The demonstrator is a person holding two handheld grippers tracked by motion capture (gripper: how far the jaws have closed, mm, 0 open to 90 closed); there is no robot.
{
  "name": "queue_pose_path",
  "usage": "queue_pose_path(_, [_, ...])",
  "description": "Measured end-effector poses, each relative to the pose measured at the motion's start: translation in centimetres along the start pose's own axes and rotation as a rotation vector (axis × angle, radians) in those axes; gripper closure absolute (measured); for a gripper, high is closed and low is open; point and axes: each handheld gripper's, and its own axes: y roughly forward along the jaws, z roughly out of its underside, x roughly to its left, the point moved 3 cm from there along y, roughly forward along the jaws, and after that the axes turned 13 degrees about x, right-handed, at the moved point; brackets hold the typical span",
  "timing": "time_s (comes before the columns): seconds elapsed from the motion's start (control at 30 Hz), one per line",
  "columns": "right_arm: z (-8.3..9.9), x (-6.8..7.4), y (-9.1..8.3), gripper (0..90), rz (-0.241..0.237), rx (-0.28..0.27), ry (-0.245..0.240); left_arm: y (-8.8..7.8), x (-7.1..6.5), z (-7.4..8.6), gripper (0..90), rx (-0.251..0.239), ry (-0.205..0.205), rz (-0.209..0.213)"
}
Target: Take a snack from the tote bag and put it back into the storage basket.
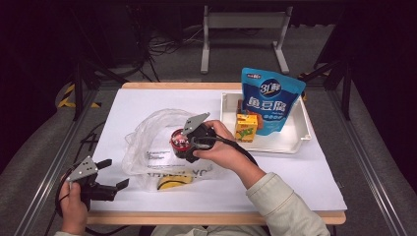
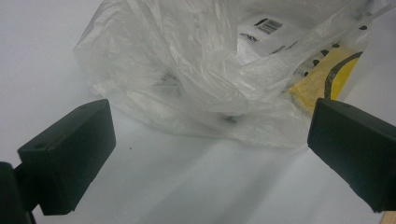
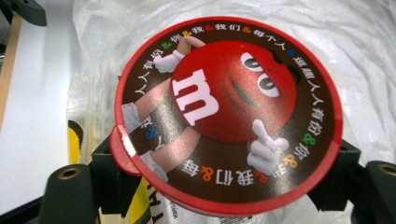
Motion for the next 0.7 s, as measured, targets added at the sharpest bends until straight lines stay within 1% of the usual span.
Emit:
queue_pose_path(0.17, [-0.4, 0.2, -0.9, 25.4, -0.003, -0.019, -0.003, 0.0, 0.0, 0.0, 1.5, 0.0, 0.0, 0.0])
queue_pose_path(0.4, [-0.6, 0.3, -1.9, 25.4, 0.002, -0.023, -0.014, 0.0, 0.0, 0.0, 1.5, 0.001, 0.001, 0.0])
queue_pose_path(0.53, [-0.5, 0.4, -2.4, 25.4, -0.006, -0.024, -0.012, 0.0, 0.0, 0.0, 1.4, 0.001, 0.002, 0.0])
queue_pose_path(0.7, [-0.4, 0.3, -3.3, 25.4, 0.003, -0.029, -0.009, 0.0, 0.0, 0.0, 1.5, 0.001, 0.001, 0.0])
